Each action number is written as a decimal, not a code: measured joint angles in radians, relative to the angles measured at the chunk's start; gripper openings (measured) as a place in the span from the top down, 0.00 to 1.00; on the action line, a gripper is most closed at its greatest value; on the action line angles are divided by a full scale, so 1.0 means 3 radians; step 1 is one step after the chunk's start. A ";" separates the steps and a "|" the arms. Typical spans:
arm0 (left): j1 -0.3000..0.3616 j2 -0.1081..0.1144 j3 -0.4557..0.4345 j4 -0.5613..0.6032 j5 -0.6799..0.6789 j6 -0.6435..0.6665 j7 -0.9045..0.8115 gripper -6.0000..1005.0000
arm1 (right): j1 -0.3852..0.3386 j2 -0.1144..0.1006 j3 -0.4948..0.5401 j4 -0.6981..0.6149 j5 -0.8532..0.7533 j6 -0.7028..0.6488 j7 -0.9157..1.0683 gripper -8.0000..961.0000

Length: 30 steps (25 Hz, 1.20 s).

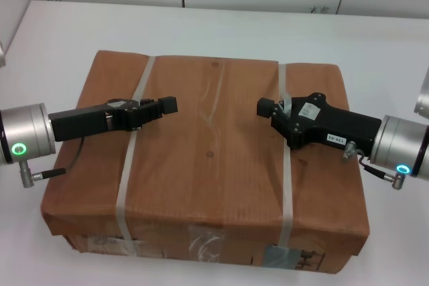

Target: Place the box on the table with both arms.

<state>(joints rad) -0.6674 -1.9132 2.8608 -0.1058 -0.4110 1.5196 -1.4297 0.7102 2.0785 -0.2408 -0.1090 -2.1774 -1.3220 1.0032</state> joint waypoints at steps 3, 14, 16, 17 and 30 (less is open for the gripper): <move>0.0000 0.0000 0.0000 0.0000 0.0000 0.0000 0.0004 0.92 | 0.0000 0.0000 0.0001 0.0000 0.0003 0.0000 0.0000 0.99; -0.0008 0.0001 0.0005 0.0010 0.0004 0.0002 0.0010 0.92 | 0.0010 0.0000 0.0031 -0.0015 0.0022 0.0000 0.0000 0.99; -0.0009 0.0001 0.0005 0.0010 0.0004 0.0002 0.0010 0.92 | 0.0012 0.0000 0.0031 -0.0016 0.0023 0.0000 0.0000 0.99; -0.0009 0.0002 0.0005 0.0010 0.0005 0.0002 0.0011 0.92 | 0.0013 0.0000 0.0031 -0.0017 0.0024 0.0000 0.0000 0.99; -0.0019 -0.0086 0.0007 -0.0001 0.0005 -0.0313 0.0065 0.92 | 0.0059 0.0001 0.0035 0.0009 0.0035 0.0189 0.0004 0.99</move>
<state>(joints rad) -0.6732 -1.9390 2.8630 -0.1060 -0.4096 1.4257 -1.4103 0.7279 2.0787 -0.2302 -0.1064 -2.1669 -1.2654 1.0043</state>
